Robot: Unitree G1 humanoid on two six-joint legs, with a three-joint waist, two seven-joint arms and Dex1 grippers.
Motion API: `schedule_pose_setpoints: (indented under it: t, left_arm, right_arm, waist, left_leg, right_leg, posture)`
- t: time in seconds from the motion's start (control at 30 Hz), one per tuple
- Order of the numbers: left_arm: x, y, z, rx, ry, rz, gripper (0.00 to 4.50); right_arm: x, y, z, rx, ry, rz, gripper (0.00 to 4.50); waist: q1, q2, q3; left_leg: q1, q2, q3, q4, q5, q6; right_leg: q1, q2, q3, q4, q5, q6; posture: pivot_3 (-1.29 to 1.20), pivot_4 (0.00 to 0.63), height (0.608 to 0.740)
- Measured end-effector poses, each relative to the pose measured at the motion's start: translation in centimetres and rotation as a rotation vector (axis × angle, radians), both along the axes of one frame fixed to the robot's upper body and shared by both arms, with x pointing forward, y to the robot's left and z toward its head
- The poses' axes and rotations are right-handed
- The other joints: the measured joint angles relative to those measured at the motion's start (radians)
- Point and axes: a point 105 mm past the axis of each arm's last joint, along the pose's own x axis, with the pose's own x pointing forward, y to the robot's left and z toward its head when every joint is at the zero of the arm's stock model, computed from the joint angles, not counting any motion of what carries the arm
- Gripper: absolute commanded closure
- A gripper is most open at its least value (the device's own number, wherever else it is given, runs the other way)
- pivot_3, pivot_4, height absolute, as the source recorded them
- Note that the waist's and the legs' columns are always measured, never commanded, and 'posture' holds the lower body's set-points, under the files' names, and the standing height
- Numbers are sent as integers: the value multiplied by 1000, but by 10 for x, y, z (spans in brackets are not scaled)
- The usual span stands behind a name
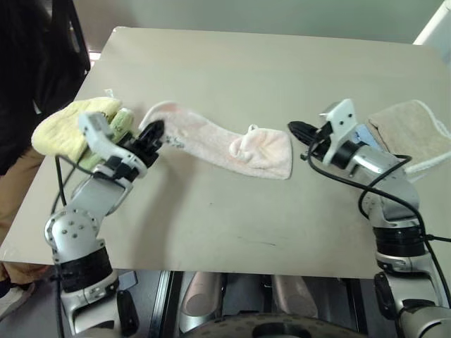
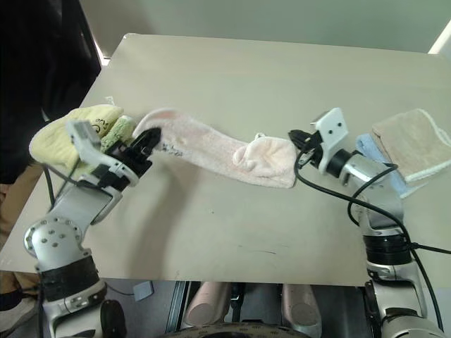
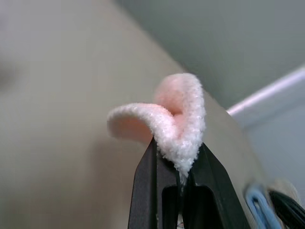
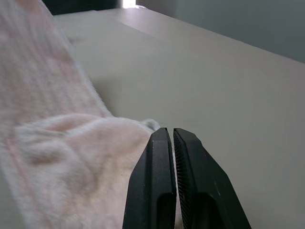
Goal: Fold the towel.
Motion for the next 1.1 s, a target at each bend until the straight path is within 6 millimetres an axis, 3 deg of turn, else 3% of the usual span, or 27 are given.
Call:
schedule_pose_setpoints:
  t: [0.07,0.2,0.33,0.43,0.57,0.63,0.87,1.1]
  left_arm:
    - [2,-30,5,90,-39,-95,4456]
    - [6,-115,0,392,-146,-339,4456]
    - [9,-169,-37,656,-173,-483,4456]
    - [7,-193,-63,790,-180,-575,4258]
    - [12,-192,-79,881,-171,-598,3124]
    - [13,-191,-74,840,-174,-602,2404]
    - [18,-177,-51,638,-177,-564,19]
    - [25,-142,-14,553,-250,-441,19]
  right_arm:
    - [0,-6,-5,-3,12,-22,4295]
    - [2,-19,-8,1,14,-85,4295]
    - [2,-26,-11,1,14,-129,4295]
    - [-2,-29,-13,3,13,-152,4295]
    - [-7,-37,-10,7,-6,-191,4295]
    - [-9,-38,-10,7,-7,-201,4295]
    - [-9,-36,-9,12,-11,-203,4295]
    - [-4,-22,2,30,-38,-161,4295]
  waist:
    - [0,0,0]
    - [3,0,0]
    - [-6,0,0]
    - [-13,0,0]
    - [-15,1,0]
    - [-15,1,0]
    - [-9,1,0]
    - [-9,1,0]
  left_leg:
    - [0,0,0,0,0,0]
    - [0,0,1,2,0,0]
    - [0,1,2,2,-2,0]
    - [0,1,2,-1,-3,-1]
    - [-1,1,2,-1,-4,-1]
    - [-1,1,2,-1,-5,0]
    - [-3,1,2,2,-7,4]
    - [-2,1,3,2,-7,4]
  right_leg:
    - [0,0,0,0,0,-1]
    - [0,-2,0,0,2,-1]
    - [-1,-2,0,0,2,0]
    - [-3,-2,0,0,0,2]
    - [-3,-2,0,1,-3,7]
    - [-3,-2,0,0,-6,14]
    - [-3,-2,1,0,-3,11]
    - [-3,-2,0,1,-3,11]
  posture:
    - [0,150,736]
    - [0,150,736]
    - [0,150,736]
    - [0,150,736]
    - [0,150,736]
    - [0,150,736]
    - [0,150,736]
    - [0,150,736]
